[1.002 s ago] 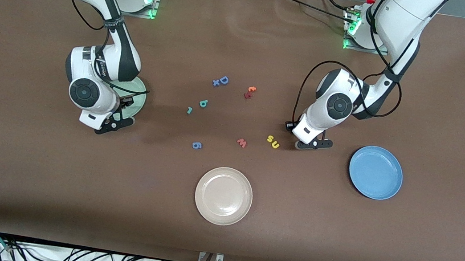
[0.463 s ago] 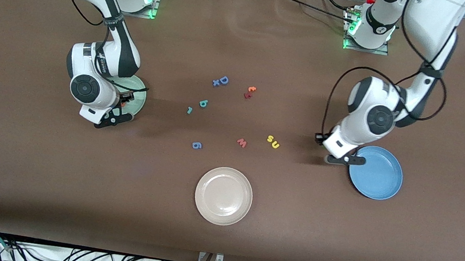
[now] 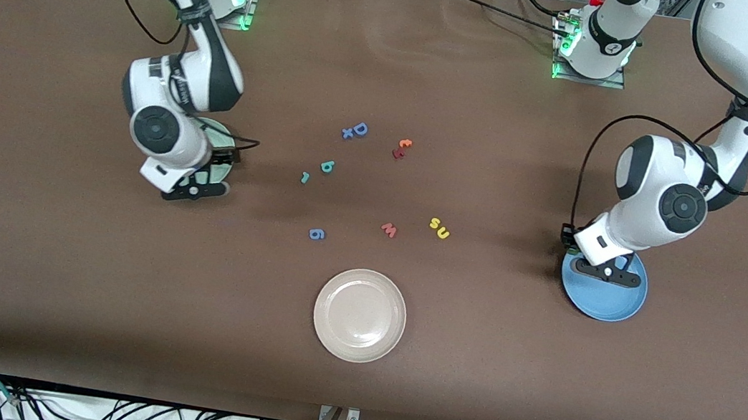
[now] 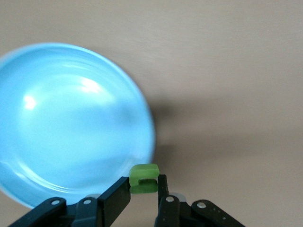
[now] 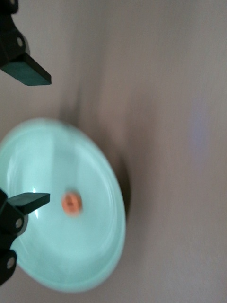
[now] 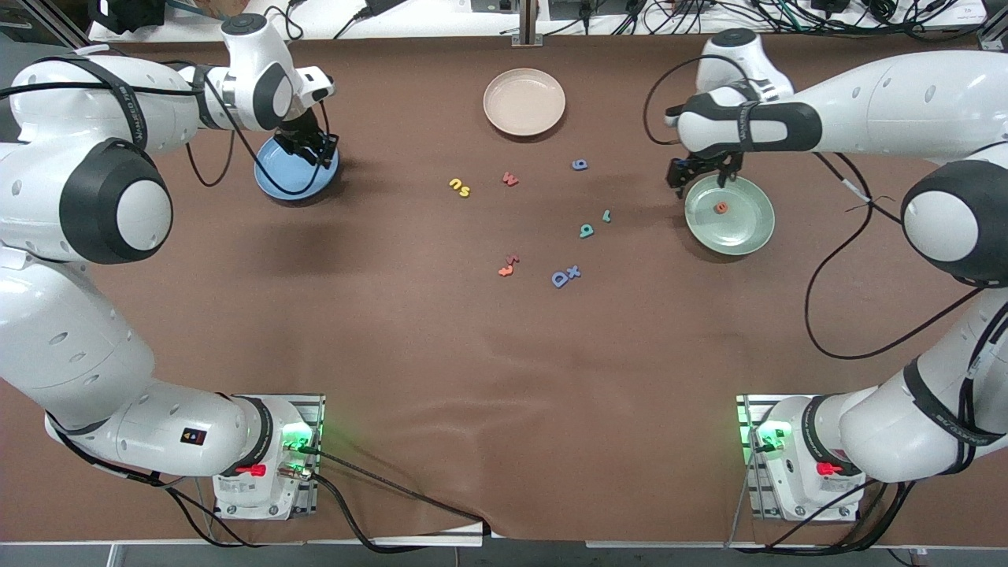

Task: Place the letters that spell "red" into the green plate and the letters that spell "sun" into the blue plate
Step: 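Drop the orange letter on the green plate while the left drops u on blue, then grasp a teal letter with the right gripper while the left gripper returns, then carry the teal letter to the green plate while the left reaches yellow letters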

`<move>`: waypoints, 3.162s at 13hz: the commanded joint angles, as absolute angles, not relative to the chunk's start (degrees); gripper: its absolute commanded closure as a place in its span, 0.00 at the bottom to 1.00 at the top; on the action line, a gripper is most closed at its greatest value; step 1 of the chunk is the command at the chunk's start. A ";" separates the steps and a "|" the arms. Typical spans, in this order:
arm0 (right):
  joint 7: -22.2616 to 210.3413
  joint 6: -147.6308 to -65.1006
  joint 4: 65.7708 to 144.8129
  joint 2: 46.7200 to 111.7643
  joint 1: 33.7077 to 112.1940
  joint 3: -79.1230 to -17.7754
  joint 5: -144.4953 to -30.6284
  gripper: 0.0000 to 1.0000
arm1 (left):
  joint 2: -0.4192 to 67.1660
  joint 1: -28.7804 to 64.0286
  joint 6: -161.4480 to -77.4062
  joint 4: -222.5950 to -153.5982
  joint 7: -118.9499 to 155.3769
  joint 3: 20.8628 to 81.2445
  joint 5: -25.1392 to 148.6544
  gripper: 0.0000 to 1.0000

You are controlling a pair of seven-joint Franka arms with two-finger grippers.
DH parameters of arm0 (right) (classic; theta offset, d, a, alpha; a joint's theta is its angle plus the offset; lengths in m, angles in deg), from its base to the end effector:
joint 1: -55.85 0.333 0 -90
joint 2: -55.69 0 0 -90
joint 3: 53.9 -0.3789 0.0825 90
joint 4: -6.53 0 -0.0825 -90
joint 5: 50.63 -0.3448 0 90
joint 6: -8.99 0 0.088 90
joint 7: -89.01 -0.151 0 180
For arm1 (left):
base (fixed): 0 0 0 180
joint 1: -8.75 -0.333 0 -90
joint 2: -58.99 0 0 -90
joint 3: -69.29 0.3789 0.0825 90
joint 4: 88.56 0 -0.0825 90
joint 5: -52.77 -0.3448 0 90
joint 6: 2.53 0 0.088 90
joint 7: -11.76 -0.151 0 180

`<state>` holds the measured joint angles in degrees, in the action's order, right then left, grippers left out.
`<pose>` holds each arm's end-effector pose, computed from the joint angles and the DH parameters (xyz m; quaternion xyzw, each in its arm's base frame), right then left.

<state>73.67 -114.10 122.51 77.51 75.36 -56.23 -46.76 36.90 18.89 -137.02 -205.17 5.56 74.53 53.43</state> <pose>0.5194 0.2015 0.2859 0.9886 0.0776 -0.1153 0.0578 0.5828 -0.0530 0.2923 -0.9947 0.0952 0.0360 0.0129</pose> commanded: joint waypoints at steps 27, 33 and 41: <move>7.71 -129.79 116.66 89.97 91.10 -60.58 -47.38 0.54 | 34.65 31.76 -142.19 -202.82 49.07 73.69 63.66 0.08; 10.42 -129.26 116.40 89.71 91.10 -60.49 -47.20 0.92 | 32.55 36.08 -142.19 -199.84 73.52 73.77 67.95 0.10; 33.69 -111.70 115.69 82.51 84.43 -59.44 -47.38 0.92 | 27.98 41.44 -142.45 -195.53 84.09 73.77 68.23 0.10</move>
